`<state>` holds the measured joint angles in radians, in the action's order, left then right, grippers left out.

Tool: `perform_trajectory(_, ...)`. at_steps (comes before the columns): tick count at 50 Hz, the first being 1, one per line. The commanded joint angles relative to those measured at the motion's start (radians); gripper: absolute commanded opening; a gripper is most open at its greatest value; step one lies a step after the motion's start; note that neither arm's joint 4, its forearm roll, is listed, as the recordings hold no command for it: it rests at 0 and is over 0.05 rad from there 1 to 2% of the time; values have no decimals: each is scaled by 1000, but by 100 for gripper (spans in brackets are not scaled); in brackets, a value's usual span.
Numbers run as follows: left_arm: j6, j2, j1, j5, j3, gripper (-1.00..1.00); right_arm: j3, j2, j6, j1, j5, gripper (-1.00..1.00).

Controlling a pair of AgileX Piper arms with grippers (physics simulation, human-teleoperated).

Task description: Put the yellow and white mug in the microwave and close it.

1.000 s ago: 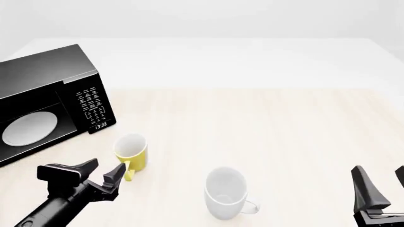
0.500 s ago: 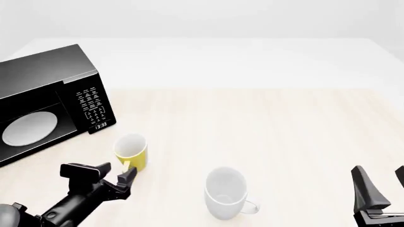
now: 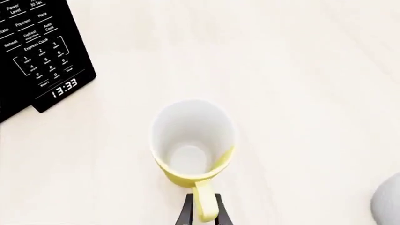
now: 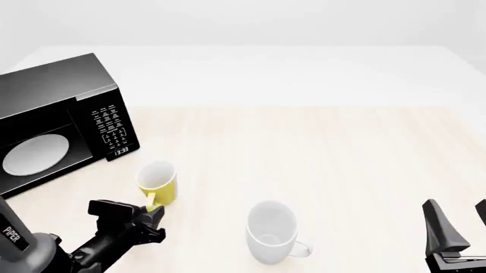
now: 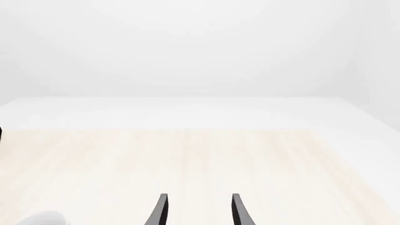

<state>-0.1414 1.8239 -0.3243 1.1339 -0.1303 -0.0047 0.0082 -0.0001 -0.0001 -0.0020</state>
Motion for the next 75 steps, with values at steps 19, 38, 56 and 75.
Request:
perform_trajectory(19,110,-269,134,-24,128,-100,0,-1,0,0,0,100)
perform_trajectory(38,193,-657,422,-308,130,-100,0,-1,0,0,0,100)
perform_trajectory(56,168,-439,637,-120,130,-100,0,-1,1,0,0,100)
perform_trajectory(75,119,-260,740,-65,52,-100,0,-1,0,0,0,100)
